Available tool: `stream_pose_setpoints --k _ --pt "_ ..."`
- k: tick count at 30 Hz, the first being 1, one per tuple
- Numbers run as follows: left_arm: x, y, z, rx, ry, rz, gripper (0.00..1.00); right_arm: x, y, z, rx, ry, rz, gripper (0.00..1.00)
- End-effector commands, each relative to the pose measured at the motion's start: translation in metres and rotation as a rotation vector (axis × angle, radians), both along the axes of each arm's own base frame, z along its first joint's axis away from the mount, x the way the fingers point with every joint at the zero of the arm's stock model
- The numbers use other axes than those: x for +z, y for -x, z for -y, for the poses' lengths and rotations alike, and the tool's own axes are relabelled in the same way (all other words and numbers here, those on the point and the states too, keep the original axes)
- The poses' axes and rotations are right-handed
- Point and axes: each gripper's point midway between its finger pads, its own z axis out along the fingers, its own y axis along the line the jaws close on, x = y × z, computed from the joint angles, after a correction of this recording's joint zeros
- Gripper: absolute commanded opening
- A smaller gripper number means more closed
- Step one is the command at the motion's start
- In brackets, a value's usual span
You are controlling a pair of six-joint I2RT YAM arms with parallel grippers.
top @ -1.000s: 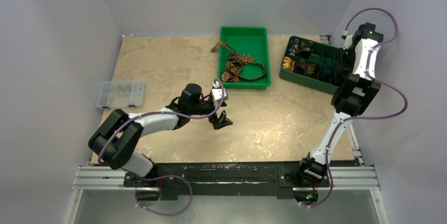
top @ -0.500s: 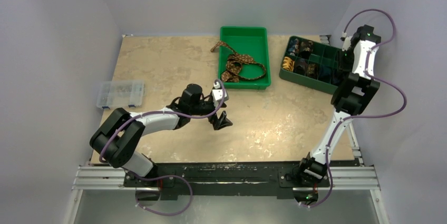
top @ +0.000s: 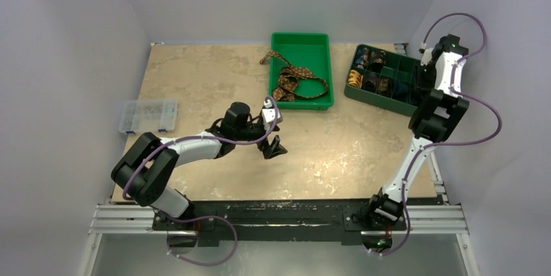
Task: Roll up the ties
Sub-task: Place the tie in the storage box.
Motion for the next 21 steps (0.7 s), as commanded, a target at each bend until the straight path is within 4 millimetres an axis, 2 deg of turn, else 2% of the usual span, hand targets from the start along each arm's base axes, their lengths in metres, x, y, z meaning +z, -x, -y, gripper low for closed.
stream_pose_setpoints --k 1,4,7,17,21 --pt "0.015 -0.013 0.005 0.006 0.032 0.041 1.00 -0.031 0.004 0.001 -0.035 -0.058 -0.039 0.32" --pt "0.015 -0.013 0.005 0.006 0.032 0.043 1.00 -0.036 0.004 0.000 -0.032 -0.064 -0.049 0.32" --pt "0.016 -0.014 0.005 0.009 0.029 0.047 1.00 -0.029 0.005 -0.001 -0.027 -0.060 -0.042 0.35" --pt "0.020 -0.016 0.008 0.003 0.048 0.056 1.00 0.036 0.006 0.004 -0.013 -0.009 0.075 0.41" --pt "0.021 -0.016 0.010 0.000 0.054 0.058 1.00 0.053 0.006 0.005 -0.021 -0.024 0.108 0.51"
